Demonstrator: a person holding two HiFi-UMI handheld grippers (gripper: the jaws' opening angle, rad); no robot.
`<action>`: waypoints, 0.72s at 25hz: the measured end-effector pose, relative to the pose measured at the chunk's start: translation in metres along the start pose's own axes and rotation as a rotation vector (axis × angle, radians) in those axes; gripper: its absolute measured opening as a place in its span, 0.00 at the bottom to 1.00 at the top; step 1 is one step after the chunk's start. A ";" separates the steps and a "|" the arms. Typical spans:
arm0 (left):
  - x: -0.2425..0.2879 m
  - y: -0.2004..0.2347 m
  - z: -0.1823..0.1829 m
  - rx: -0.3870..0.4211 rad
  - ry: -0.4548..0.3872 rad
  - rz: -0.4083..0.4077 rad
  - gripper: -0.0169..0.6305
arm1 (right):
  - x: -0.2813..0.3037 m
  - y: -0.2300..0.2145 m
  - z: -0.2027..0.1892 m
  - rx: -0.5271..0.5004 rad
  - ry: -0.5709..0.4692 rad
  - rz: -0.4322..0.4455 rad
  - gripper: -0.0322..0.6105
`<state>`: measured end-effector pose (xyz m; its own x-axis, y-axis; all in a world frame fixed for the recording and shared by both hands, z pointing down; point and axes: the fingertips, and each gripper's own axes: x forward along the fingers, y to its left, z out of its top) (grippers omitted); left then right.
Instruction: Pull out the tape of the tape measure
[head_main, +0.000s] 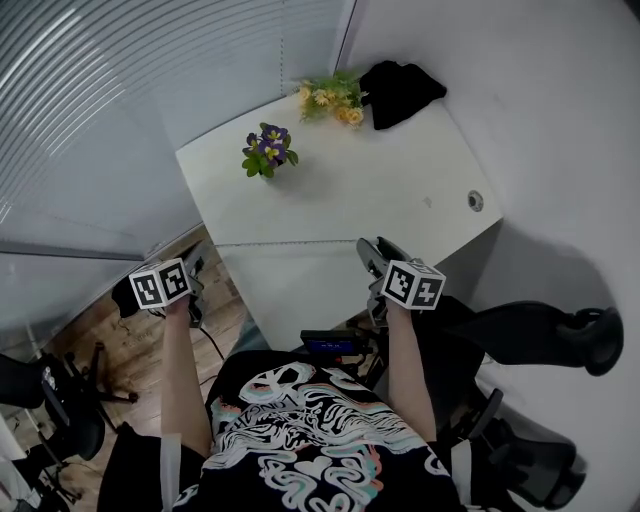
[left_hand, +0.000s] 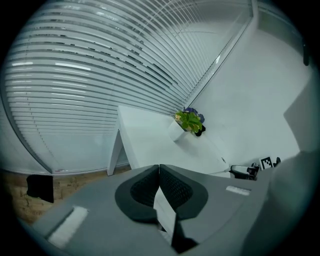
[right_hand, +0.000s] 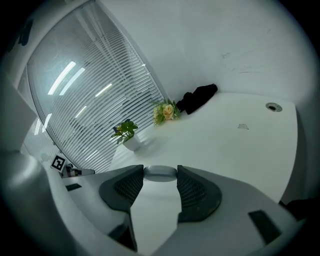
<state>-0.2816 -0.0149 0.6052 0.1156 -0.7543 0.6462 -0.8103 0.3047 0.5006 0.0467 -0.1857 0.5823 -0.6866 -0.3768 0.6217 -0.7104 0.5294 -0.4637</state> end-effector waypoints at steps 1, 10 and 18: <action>0.000 0.003 0.000 -0.002 0.003 0.006 0.03 | 0.000 0.000 -0.001 0.001 0.002 -0.007 0.39; 0.003 0.015 0.004 -0.025 0.008 0.007 0.03 | 0.006 -0.001 0.001 0.026 0.006 -0.003 0.39; 0.017 0.015 0.007 -0.015 0.029 -0.011 0.03 | 0.017 -0.002 0.002 0.039 0.002 0.016 0.39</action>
<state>-0.2954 -0.0275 0.6199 0.1407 -0.7406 0.6570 -0.8004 0.3055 0.5158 0.0359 -0.1943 0.5928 -0.6974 -0.3668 0.6158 -0.7051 0.5053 -0.4975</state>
